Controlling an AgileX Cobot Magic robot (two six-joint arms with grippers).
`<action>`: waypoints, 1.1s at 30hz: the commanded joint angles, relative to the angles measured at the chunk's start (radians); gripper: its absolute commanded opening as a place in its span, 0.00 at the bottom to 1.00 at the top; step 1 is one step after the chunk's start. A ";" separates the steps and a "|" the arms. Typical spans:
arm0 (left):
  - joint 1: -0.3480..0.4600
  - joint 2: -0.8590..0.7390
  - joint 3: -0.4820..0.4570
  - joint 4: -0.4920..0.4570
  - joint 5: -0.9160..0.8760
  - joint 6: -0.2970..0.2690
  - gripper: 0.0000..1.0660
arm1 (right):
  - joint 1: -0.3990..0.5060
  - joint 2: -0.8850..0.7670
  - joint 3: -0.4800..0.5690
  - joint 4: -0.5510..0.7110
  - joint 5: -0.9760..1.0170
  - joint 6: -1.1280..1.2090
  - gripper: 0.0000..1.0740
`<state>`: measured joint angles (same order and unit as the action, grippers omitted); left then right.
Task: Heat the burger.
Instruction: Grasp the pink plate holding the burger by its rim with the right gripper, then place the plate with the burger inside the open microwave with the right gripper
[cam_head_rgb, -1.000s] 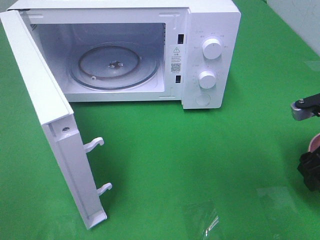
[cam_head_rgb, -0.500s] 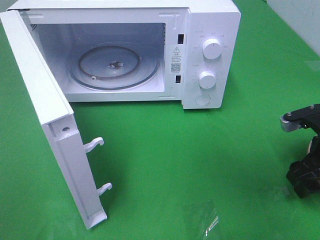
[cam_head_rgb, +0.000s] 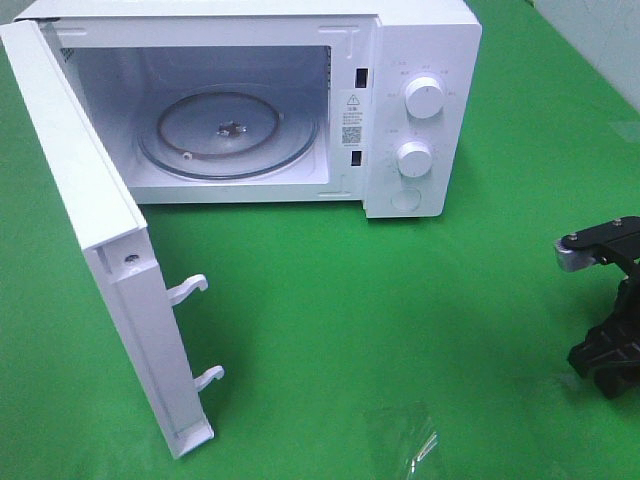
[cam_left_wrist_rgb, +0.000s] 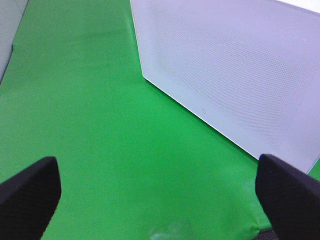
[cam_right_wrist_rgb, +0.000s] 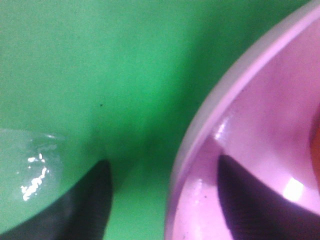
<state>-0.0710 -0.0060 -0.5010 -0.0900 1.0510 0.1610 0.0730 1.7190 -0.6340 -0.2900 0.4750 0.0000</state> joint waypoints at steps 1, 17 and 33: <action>-0.001 -0.023 0.003 -0.006 -0.013 -0.003 0.92 | -0.004 0.009 0.004 -0.009 0.000 0.018 0.42; -0.001 -0.023 0.003 -0.006 -0.013 -0.003 0.92 | 0.000 0.005 -0.002 -0.006 -0.017 0.114 0.00; -0.001 -0.023 0.003 -0.006 -0.013 -0.003 0.92 | 0.074 0.005 -0.044 -0.064 0.088 0.241 0.00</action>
<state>-0.0710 -0.0060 -0.5010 -0.0900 1.0510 0.1610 0.1410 1.7170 -0.6760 -0.3640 0.5570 0.2330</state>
